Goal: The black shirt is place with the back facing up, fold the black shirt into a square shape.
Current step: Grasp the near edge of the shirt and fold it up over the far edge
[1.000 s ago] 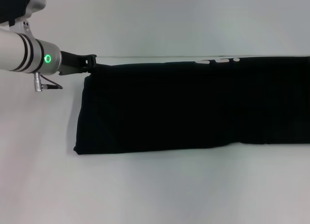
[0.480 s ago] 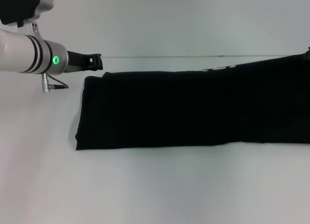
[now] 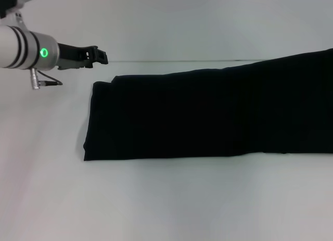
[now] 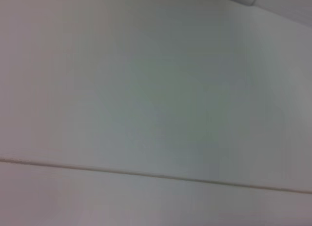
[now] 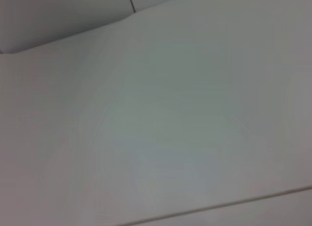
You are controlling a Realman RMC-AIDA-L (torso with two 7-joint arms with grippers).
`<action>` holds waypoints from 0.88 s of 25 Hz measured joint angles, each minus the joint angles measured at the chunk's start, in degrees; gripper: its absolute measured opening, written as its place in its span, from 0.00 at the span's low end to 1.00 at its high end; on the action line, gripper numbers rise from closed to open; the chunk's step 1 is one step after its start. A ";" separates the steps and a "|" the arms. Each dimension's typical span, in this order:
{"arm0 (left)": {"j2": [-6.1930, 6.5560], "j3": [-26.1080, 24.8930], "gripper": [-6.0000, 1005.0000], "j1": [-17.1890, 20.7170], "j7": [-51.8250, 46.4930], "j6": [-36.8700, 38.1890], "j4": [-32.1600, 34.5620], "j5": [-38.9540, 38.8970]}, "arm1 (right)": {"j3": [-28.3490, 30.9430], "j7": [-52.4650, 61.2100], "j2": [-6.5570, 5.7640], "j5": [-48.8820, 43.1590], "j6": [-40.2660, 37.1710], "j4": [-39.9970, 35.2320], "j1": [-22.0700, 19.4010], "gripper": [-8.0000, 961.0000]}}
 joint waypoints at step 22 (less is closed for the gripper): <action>-0.44 -0.08 0.42 3.54 0.57 3.80 2.58 -5.60 | -6.98 1.36 4.70 -0.17 6.25 5.03 -0.20 0.39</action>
